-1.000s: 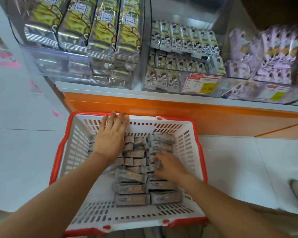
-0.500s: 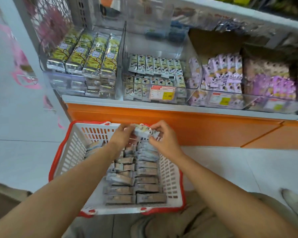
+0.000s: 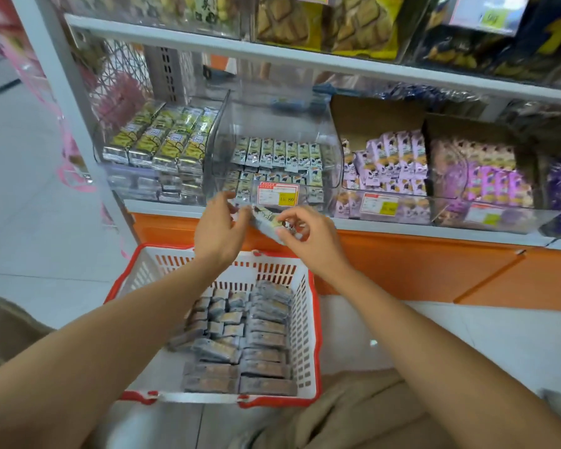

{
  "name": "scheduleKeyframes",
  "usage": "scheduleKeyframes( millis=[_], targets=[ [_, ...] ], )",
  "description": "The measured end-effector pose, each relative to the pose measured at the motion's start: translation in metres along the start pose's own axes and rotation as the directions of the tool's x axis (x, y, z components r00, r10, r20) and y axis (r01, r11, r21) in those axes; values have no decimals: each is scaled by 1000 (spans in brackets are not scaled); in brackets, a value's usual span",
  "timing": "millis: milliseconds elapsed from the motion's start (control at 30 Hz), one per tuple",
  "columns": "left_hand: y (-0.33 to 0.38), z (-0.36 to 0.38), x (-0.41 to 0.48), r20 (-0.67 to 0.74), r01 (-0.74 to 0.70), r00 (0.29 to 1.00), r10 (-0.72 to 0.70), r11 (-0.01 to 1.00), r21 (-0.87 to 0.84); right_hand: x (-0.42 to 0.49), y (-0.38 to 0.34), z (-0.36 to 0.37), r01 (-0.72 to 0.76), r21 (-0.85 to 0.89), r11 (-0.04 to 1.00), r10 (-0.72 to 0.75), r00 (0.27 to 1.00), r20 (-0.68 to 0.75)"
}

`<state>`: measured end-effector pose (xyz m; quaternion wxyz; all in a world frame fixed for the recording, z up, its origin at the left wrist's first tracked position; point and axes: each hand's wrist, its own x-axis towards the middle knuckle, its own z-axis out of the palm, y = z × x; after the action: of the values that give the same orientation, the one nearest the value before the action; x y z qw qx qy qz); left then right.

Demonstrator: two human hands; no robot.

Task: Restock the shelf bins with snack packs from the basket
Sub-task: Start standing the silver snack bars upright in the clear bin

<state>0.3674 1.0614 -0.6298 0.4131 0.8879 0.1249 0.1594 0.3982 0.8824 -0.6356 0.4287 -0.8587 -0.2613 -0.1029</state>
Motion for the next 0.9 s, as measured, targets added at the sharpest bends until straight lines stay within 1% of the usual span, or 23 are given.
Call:
scheduleKeyframes(
  millis=[33, 100, 133, 200, 267, 333, 400, 467, 633, 767, 833, 900],
  targets=[
    [-1, -1, 4, -46, -90, 994, 94, 991, 98, 4, -1, -6, 7, -17, 1000, -8, 999, -40],
    [-6, -5, 13, -65, -245, 960, 271, 933, 264, 15, -2, -16, 1, -49, 999, -7, 991, -131],
    [-10, -6, 19, -43, -307, 940, 338, 896, 321, 20, -2, -20, -10, -71, 997, -2, 985, -171],
    [-16, -10, 26, 29, -398, 906, 422, 827, 398, 33, -4, -28, -45, -131, 990, 11, 969, -245],
    [-21, -13, 32, 124, -450, 886, 447, 760, 469, 46, -5, -33, -83, -181, 980, 28, 956, -291],
    [-28, -13, 39, 228, -467, 882, 413, 697, 544, 61, -6, -35, -128, -232, 964, 52, 950, -307],
    [-34, -14, 45, 300, -481, 876, 378, 637, 603, 74, -4, -34, -189, -299, 935, 92, 946, -310],
    [-43, -12, 50, 317, -501, 863, 392, 599, 625, 88, -1, -30, -261, -364, 894, 145, 938, -315],
    [-67, -1, 56, 241, -561, 805, 542, 562, 608, 113, 11, -12, -356, -521, 776, 227, 928, -296],
    [-76, 11, 61, 178, -595, 762, 622, 566, 570, 122, 11, -7, -399, -633, 663, 275, 917, -289],
    [-78, 14, 63, 162, -597, 758, 632, 571, 564, 124, 8, -8, -399, -680, 615, 305, 916, -261],
    [-80, 16, 65, 168, -585, 767, 619, 569, 578, 126, 3, -7, -376, -712, 593, 318, 922, -222]
  ],
)
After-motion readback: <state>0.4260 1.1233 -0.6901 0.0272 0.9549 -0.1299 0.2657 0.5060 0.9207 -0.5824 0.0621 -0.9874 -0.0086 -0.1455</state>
